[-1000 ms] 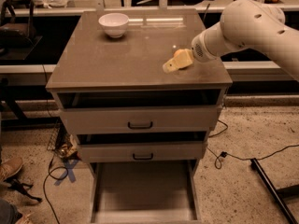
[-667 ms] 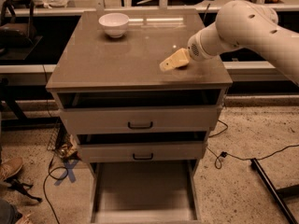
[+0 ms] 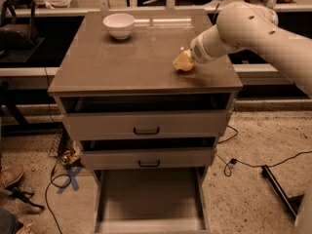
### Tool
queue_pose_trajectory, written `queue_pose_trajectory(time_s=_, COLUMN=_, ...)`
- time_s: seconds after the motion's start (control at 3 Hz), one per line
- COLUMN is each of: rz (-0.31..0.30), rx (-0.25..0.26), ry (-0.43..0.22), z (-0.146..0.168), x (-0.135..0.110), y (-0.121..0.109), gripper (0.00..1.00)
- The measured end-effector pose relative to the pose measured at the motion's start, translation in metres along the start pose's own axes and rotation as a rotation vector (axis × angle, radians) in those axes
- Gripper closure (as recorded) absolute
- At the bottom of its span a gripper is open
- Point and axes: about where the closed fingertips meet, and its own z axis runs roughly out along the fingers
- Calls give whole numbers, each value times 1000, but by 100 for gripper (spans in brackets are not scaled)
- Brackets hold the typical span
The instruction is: Place orange into bottom drawer
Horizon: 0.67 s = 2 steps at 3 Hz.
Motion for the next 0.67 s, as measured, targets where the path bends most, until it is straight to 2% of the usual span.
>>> queue_pose_trajectory(time_s=0.33, rz=-14, rx=-11, ry=-3, z=-4, x=-1, y=3, gripper=72)
queue_pose_trajectory(time_s=0.67, rz=-37, rx=-74, ry=-62, z=-40, x=-1, y=22, gripper=95)
